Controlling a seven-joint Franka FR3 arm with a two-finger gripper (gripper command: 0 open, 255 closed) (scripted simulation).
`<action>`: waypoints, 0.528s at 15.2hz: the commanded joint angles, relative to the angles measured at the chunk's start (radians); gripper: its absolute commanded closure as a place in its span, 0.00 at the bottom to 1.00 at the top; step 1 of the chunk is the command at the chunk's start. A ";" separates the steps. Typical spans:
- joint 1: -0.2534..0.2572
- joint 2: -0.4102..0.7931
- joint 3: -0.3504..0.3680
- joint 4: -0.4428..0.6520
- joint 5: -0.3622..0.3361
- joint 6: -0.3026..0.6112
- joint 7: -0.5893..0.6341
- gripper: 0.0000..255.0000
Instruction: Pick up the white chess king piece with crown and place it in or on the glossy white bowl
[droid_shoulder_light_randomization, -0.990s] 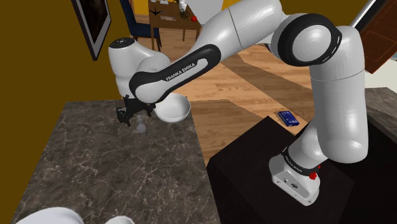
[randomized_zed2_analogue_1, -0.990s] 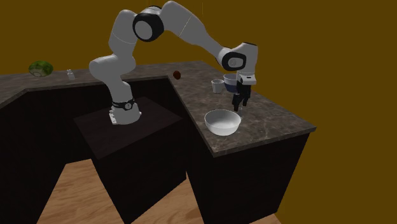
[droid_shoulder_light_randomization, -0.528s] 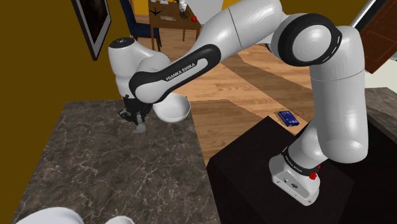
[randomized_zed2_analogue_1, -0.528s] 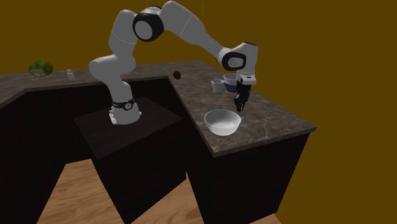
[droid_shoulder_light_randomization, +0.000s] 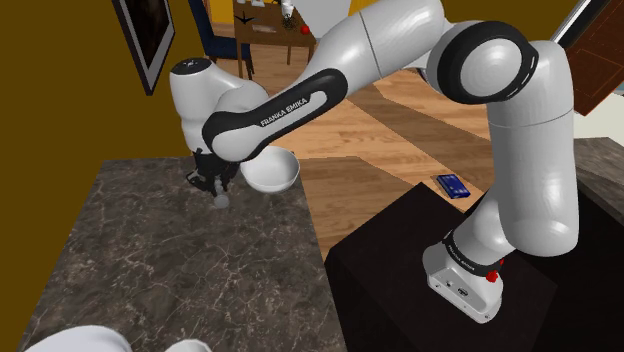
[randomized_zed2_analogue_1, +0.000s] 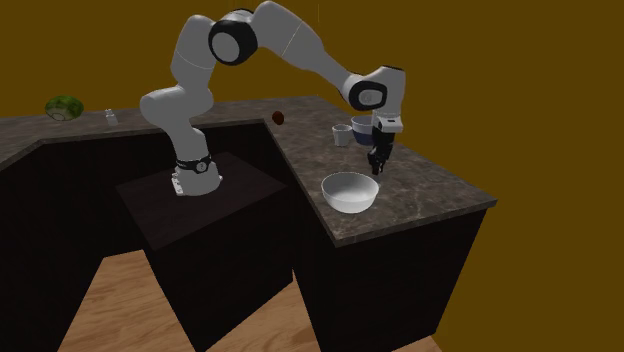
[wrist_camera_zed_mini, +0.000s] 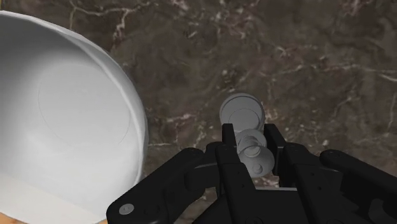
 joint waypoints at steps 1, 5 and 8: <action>-0.003 -0.012 0.003 0.001 0.005 -0.014 -0.003 1.00; -0.008 -0.040 0.012 0.012 0.018 -0.052 -0.011 1.00; -0.011 -0.059 0.018 0.023 0.027 -0.081 -0.017 1.00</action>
